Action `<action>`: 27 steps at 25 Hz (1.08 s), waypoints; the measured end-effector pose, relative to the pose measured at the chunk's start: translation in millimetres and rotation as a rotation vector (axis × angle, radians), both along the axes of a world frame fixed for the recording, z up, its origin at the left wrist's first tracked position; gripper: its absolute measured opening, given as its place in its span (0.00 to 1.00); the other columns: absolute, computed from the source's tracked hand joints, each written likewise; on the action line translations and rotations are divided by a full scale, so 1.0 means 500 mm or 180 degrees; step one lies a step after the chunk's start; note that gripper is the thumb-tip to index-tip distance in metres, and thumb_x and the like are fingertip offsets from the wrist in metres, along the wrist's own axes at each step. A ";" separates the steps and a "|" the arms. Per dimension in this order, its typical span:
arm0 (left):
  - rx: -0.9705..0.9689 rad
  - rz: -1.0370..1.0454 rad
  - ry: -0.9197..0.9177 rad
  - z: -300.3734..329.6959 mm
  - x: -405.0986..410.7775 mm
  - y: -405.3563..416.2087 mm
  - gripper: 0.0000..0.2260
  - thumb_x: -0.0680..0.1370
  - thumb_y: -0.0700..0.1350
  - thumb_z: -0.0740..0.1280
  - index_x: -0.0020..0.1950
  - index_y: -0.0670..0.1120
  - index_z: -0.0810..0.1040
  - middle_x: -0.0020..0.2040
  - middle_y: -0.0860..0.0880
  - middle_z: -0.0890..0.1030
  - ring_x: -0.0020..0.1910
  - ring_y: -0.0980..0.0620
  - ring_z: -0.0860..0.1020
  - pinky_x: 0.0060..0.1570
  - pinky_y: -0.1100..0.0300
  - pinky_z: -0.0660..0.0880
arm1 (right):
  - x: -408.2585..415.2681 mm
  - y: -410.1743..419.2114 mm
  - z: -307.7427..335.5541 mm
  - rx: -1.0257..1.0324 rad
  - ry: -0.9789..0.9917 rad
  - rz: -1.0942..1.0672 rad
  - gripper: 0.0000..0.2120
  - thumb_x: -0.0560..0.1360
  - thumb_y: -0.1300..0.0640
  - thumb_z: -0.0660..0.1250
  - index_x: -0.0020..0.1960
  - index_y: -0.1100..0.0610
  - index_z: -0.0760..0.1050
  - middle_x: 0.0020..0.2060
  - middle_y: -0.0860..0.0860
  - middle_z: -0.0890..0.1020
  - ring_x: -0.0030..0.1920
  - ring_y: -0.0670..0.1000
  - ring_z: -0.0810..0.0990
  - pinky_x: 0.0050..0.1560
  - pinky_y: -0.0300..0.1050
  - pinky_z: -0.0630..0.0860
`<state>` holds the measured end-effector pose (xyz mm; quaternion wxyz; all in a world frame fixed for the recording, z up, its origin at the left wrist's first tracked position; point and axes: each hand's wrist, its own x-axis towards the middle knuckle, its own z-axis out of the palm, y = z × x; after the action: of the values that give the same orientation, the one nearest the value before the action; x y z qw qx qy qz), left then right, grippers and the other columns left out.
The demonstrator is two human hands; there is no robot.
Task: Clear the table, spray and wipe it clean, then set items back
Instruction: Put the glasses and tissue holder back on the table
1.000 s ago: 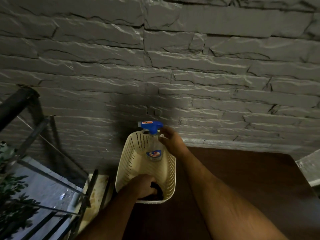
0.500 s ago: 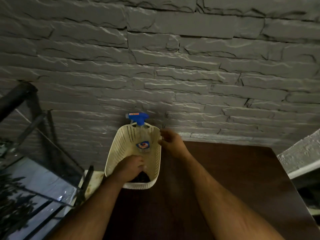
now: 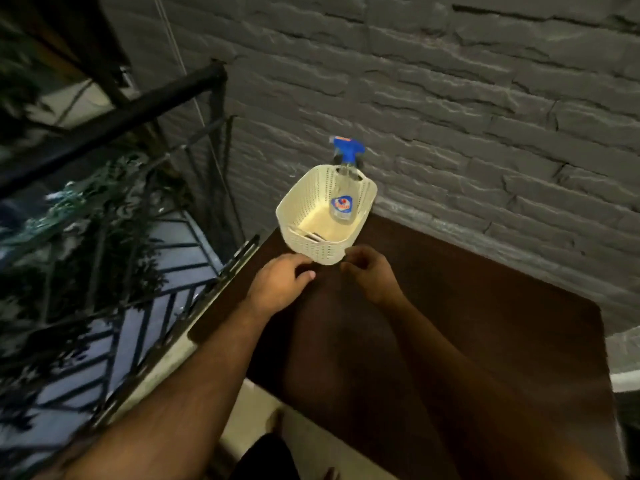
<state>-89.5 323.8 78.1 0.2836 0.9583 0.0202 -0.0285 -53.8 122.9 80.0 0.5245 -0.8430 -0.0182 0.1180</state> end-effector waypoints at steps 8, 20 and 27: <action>-0.0039 0.0997 0.0074 -0.049 -0.342 0.146 0.17 0.77 0.54 0.65 0.65 0.52 0.76 0.64 0.53 0.77 0.62 0.52 0.75 0.63 0.54 0.71 | -0.215 0.186 -0.053 0.0135 0.0453 0.0969 0.14 0.74 0.58 0.71 0.59 0.55 0.78 0.48 0.50 0.82 0.48 0.46 0.81 0.52 0.48 0.80; -0.0194 0.2373 0.0468 -0.101 -0.911 0.371 0.20 0.77 0.55 0.66 0.67 0.51 0.74 0.66 0.50 0.77 0.65 0.48 0.74 0.62 0.58 0.69 | -0.639 0.524 -0.121 -0.0210 0.0343 0.2495 0.10 0.71 0.62 0.73 0.51 0.54 0.78 0.41 0.49 0.81 0.41 0.46 0.79 0.48 0.38 0.74; -0.0247 0.2668 0.0636 -0.168 -1.116 0.516 0.24 0.75 0.54 0.68 0.69 0.49 0.71 0.67 0.47 0.75 0.66 0.47 0.72 0.65 0.56 0.69 | -0.814 0.662 -0.181 -0.1033 -0.0025 0.3008 0.19 0.74 0.56 0.69 0.63 0.60 0.76 0.56 0.56 0.81 0.55 0.55 0.80 0.55 0.43 0.73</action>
<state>-647.3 581.9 -5.8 0.3030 0.8484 0.4340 -0.0043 -460.7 453.9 -10.6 0.2757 -0.8137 -0.3815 0.3409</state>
